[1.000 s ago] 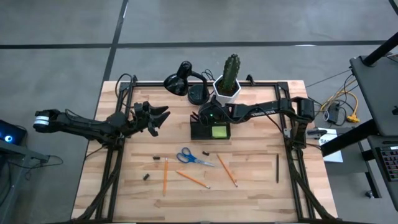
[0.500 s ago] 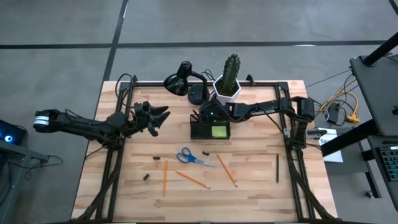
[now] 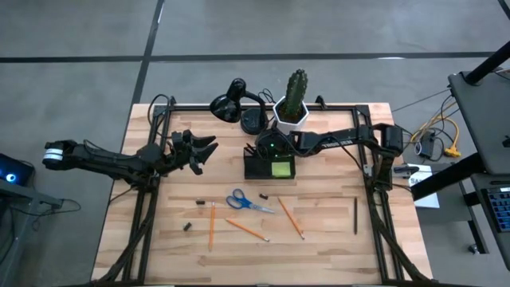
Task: Pick and place office supplies into organizer
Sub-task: Put the left black pen into the mesh desk organizer, then put the black pen into the mesh desk organizer
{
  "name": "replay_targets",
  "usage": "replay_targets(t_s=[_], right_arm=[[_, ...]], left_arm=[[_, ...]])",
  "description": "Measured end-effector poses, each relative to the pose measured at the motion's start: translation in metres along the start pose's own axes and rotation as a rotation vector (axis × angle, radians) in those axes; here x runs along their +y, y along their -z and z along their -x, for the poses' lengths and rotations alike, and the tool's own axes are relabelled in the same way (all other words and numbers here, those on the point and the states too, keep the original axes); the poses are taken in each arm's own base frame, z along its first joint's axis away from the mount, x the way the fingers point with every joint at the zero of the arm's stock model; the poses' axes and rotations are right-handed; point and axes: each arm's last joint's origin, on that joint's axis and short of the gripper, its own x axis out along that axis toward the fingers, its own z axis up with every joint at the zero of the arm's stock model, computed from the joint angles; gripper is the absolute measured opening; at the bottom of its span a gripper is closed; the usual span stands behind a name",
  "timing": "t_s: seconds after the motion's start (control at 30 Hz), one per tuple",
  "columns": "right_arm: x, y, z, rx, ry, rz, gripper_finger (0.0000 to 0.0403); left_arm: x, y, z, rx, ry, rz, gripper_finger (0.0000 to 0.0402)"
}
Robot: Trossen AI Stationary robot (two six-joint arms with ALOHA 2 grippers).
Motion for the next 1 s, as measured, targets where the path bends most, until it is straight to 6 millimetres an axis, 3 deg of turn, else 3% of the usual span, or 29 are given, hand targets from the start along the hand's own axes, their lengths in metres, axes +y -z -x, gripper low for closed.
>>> replay_targets(t_s=[0.6,1.0], right_arm=[[-0.0001,0.0003,0.0001,0.002,0.001,-0.004,0.0078],[0.0011,-0.0043,0.0052,0.006,-0.007,-0.007,0.0068]], left_arm=[[0.0000,0.0000,0.0000,0.000,0.000,0.000,0.0168],[0.0000,0.0000,0.0000,0.000,0.000,0.000,0.0168]])
